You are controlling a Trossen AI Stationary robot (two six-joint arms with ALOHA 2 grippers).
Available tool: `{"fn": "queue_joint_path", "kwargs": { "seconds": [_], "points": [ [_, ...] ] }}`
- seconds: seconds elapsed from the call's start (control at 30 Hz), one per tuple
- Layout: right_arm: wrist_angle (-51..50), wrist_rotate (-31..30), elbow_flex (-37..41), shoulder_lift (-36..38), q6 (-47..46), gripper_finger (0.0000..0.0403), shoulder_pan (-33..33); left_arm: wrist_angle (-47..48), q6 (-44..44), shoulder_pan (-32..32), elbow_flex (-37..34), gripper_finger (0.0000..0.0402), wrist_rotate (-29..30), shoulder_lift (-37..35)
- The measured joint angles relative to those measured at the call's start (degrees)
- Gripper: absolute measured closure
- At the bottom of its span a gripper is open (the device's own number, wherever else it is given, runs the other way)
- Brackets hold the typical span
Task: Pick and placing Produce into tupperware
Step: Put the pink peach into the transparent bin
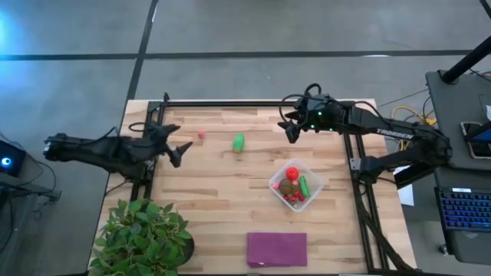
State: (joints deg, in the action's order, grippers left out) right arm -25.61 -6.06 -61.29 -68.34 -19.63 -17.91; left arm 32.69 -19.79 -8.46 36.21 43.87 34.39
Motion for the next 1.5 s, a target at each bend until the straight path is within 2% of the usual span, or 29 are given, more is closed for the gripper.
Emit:
{"fn": "queue_joint_path", "kwargs": {
  "seconds": [0.13, 0.2, 0.27, 0.33, 0.5, 0.6, 0.83, 1.0, 1.33, 1.5],
  "points": [
    [1.5, 0.2, 1.9, -0.1, -2.7, 0.0170, 0.0, 8.4, 4.5, 2.3, 6.2, 0.0035, 4.1, 8.4],
    [2.3, 0.5, 2.8, 0.1, -3.5, 0.0170, 0.0, 10.5, 8.5, 4.1, 7.4, 0.0035, 3.1, 11.4],
    [2.3, 0.6, 3.3, 0.1, -3.8, 0.0170, 0.1, 11.6, 14.9, 6.4, 7.3, 0.0035, -3.4, 14.0],
    [2.3, 0.7, 3.5, 0.1, -3.8, 0.0170, 0.2, 11.4, 18.9, 9.0, 7.4, 0.0035, -12.8, 16.3],
    [2.4, 1.0, 3.2, 0.1, -3.9, 0.0170, 0.2, 10.1, 17.8, 15.8, 8.0, 0.0035, -31.7, 20.7],
    [2.5, 1.0, 2.7, 0.1, -3.9, 0.0170, 0.2, 10.7, 15.9, 19.0, 8.4, 0.0035, -39.1, 22.6],
    [2.4, 1.0, 3.0, 0.1, -3.9, 0.0170, 0.2, 11.4, 14.7, 19.5, 10.8, 0.0035, -38.4, 25.7],
    [2.3, 0.2, 3.0, 0.1, -3.9, 0.0170, 0.1, 9.6, 20.0, 19.5, 10.9, 0.0035, -34.3, 24.8],
    [2.3, -2.9, 3.1, 0.1, -3.1, 0.0170, -0.5, 13.0, 11.5, 19.5, 10.3, 0.0035, -32.7, 23.6],
    [2.3, -3.1, 3.1, 0.1, -3.1, 0.0170, -0.9, 13.2, 9.3, 19.6, 10.2, 0.0035, -29.5, 23.5]
  ]
}}
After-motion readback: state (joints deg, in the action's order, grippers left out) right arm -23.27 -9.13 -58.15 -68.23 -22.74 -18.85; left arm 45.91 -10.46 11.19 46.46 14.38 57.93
